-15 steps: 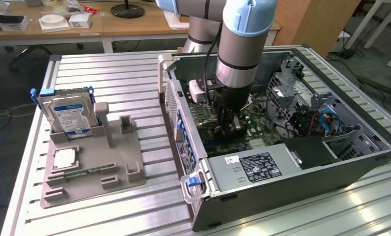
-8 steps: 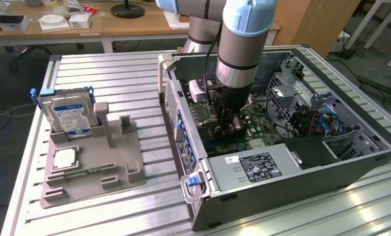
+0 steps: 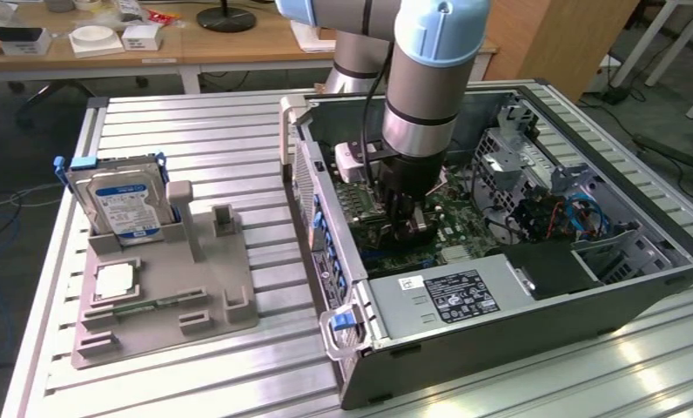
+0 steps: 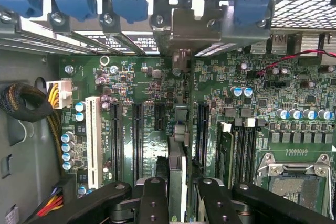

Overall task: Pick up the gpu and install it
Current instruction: 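Insert the gpu into the slot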

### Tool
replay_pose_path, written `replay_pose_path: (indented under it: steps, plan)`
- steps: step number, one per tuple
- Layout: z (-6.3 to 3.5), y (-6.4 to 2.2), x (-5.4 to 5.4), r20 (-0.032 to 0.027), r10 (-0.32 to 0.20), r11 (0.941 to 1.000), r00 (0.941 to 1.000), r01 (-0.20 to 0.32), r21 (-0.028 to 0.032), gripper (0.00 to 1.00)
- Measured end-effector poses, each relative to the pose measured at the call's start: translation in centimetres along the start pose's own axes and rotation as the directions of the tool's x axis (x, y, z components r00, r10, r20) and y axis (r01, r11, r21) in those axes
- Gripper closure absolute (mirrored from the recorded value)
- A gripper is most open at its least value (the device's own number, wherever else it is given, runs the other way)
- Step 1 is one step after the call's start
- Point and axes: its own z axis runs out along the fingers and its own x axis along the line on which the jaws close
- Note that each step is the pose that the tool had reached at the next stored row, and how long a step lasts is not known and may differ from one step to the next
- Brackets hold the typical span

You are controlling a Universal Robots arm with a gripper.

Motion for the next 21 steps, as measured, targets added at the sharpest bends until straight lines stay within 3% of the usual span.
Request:
replay_pose_path:
  steps: [10, 11, 21]
  plan:
    - [0.01, 0.04, 0.0, 0.0014, 0.001, 1.0000, 1.0000, -0.001, 0.0002, 0.73]
    - [-0.08, 0.01, 0.0, 0.0010, 0.001, 1.0000, 1.0000, -0.001, 0.0002, 0.67]
    - [-2.23, -0.14, 0.0, 0.0063, 0.000, 1.0000, 1.0000, 0.000, 0.0033, 0.67]
